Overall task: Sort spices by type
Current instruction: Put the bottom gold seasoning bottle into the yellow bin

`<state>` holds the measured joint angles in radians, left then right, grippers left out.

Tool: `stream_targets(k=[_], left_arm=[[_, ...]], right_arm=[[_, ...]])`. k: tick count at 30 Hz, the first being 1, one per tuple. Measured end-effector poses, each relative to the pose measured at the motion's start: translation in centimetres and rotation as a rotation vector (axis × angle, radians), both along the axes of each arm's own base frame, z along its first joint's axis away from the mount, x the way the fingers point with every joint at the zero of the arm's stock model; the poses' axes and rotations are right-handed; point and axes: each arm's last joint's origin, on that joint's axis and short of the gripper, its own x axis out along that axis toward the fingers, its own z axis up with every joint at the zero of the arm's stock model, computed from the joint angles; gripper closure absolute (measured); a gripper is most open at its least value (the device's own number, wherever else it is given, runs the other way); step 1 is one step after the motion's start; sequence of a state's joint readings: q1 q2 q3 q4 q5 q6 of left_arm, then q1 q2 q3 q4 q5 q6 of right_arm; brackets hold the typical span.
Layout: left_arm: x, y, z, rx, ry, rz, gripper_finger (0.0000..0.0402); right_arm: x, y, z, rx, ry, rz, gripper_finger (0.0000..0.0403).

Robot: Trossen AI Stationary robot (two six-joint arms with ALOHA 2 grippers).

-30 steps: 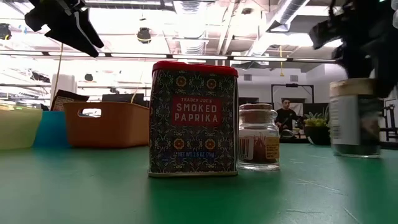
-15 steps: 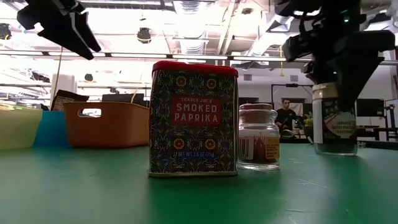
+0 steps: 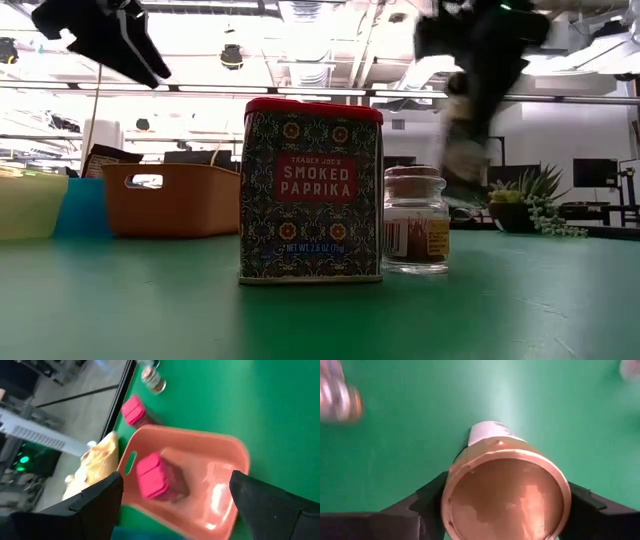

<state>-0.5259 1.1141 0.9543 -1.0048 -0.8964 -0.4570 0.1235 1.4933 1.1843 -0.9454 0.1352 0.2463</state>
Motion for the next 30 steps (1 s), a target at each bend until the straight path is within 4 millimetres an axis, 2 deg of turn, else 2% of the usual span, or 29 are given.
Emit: stream_targets(k=[7, 12, 17, 21, 26, 30], left_arm=[[2.3, -0.5, -1.5, -0.121, -0.104, -0.134, 0.0052], [4.1, 0.4, -0.6, -0.204, -0.220, -0.174, 0.0052], [5.5, 2.2, 0.6, -0.309, -0.310, -0.223, 0.0052], [6.1, 3.3, 0.9, -0.330, -0.343, -0.233, 0.0052], [7.3, 3.6, 0.2, -0.344, -0.336, -0.247, 0.0052], [8.6, 3.3, -0.7, -0.311, -0.278, -0.251, 0.0052]], right_arm=[[2.9, -1.2, 3.0, -0.094, -0.309, 0.025, 0.0103], [4.4, -1.8, 3.7, -0.116, -0.452, 0.032, 0.0103], [6.2, -1.7, 2.1, -0.121, -0.450, 0.036, 0.0103], [8.2, -1.2, 1.3, -0.115, -0.417, 0.059, 0.0103], [10.8, -0.2, 2.1, -0.127, -0.411, 0.132, 0.0103], [12.1, 0.7, 3.4, -0.111, -0.419, 0.201, 0.0103]])
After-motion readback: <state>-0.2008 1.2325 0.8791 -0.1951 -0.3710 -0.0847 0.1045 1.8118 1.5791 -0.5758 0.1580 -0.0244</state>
